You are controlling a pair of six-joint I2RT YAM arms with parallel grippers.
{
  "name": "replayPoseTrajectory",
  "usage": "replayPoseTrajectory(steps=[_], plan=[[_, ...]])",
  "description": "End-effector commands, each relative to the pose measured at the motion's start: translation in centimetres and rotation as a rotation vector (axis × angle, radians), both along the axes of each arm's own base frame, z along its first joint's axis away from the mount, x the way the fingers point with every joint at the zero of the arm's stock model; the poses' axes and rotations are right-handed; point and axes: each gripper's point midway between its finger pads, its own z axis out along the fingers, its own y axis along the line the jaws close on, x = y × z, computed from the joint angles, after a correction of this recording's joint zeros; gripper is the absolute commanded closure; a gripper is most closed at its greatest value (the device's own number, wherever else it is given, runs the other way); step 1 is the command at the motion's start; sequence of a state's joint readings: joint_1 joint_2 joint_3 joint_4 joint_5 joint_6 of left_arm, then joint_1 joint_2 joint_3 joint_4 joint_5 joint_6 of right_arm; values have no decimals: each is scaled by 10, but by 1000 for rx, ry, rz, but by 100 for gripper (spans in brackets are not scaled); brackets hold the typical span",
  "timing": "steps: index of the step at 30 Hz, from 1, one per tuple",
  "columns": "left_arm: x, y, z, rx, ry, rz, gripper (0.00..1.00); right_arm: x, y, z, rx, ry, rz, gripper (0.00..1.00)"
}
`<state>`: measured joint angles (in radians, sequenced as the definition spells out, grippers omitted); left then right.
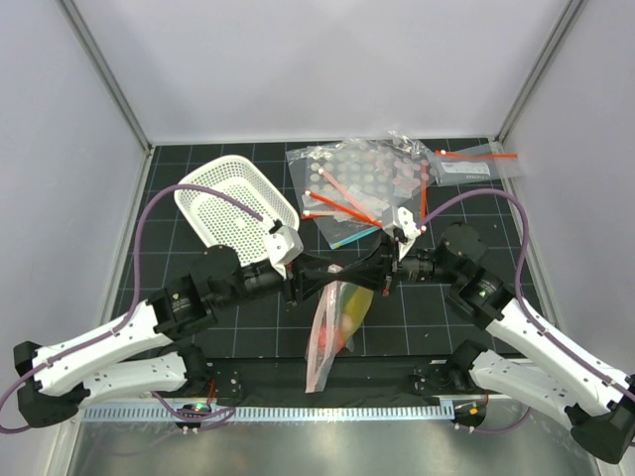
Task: Place the food in the zip-top bag and seal the zipper
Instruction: Zip the zipper food storage bag at the center of the board.
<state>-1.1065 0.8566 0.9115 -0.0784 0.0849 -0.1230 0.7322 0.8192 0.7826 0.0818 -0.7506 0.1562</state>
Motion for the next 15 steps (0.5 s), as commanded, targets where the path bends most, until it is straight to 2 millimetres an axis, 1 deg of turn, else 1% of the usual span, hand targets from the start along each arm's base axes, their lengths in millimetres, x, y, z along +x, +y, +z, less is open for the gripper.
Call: replayPoseTrajectory(steps=[1, 4, 5, 7, 10, 11, 15], plan=[[-9, -3, 21, -56, -27, -51, 62, -10, -6, 29, 89, -94, 13, 99], [-12, -4, 22, -61, -30, -71, 72, -14, -7, 31, 92, -99, 25, 99], [-14, -5, 23, -63, -29, -79, 78, -13, -6, 30, 90, -97, 25, 99], [-16, -6, 23, -66, -29, -90, 83, -13, -5, 29, 87, -97, 30, 99], [-16, -5, 24, -80, -30, -88, 99, -13, -4, 28, 84, -92, 36, 99], [-16, -5, 24, -84, -27, -88, 100, -13, -4, 28, 83, -91, 38, 99], [-17, -6, 19, -76, -21, -97, 100, -11, -5, 28, 86, -94, 22, 99]])
